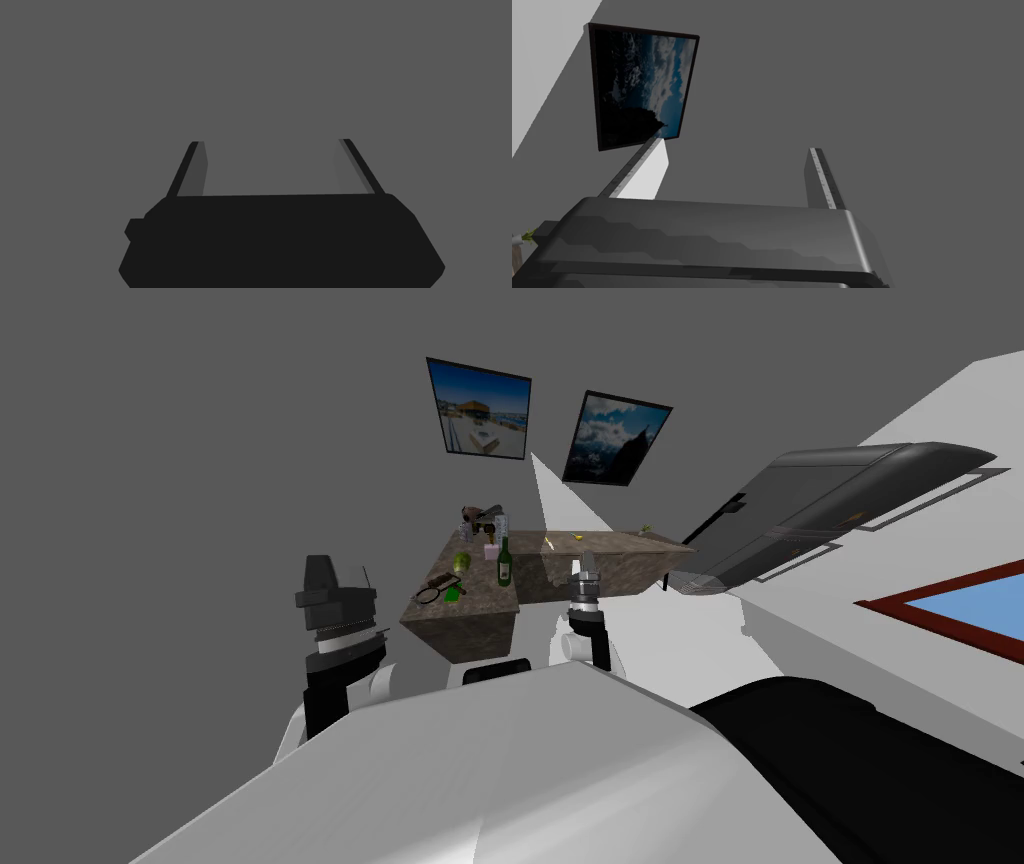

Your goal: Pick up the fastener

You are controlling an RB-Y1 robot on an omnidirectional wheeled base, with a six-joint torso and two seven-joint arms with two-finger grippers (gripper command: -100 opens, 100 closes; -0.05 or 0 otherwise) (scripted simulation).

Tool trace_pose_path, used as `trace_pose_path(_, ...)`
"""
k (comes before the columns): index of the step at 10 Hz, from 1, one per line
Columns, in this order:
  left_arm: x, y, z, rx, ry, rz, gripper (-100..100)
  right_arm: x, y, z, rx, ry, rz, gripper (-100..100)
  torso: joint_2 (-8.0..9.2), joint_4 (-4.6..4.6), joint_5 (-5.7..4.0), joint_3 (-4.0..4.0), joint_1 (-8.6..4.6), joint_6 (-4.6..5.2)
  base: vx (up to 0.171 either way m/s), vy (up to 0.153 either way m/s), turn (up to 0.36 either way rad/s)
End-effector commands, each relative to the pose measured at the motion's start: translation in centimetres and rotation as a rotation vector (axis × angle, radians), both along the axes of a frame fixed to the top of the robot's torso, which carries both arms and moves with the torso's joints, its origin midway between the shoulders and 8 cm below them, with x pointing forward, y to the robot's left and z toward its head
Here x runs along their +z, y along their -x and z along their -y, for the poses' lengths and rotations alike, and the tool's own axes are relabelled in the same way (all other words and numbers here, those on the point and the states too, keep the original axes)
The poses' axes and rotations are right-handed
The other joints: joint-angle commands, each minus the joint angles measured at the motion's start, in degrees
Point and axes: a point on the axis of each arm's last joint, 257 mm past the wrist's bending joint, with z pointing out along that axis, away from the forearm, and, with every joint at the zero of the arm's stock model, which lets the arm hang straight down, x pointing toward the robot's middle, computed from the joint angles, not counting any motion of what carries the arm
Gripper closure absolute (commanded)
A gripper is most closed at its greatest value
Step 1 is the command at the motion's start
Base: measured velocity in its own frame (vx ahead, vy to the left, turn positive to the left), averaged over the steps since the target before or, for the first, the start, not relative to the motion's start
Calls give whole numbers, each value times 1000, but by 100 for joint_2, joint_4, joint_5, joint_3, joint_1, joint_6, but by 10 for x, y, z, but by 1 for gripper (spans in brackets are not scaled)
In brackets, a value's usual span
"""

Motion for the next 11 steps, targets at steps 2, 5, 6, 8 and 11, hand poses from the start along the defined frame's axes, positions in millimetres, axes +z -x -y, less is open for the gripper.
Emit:
trace_pose_path(2, -6, -5, 4, -17, -35, -30, -100, 0, 0, 0, 0, 0, 0, 0, 5, 1, 0, 3, 0, 0, -24, -4, -2)
trace_pose_path(5, -25, -16, 9, -38, -86, -103, -100, 0, 0, 0, 0, 0, 0, 0, 20, 4, 0, 11, 2, 0, -50, -1, -8)
trace_pose_path(6, -31, -19, 9, -42, -98, -126, -100, 0, 0, 0, 0, 0, 0, 0, 19, 4, 0, 11, 1, 0, -41, 0, -14)
trace_pose_path(8, -54, -30, 8, -45, -131, -207, -100, 0, 0, 0, 0, 0, 0, 0, 20, 4, 1, 11, 3, 0, -51, 6, -33)
trace_pose_path(11, -94, -46, 1, -34, -173, -340, -100, 0, 0, 0, 0, 0, 0, 0, 11, 2, 2, 7, 9, 1, -26, 17, -47)
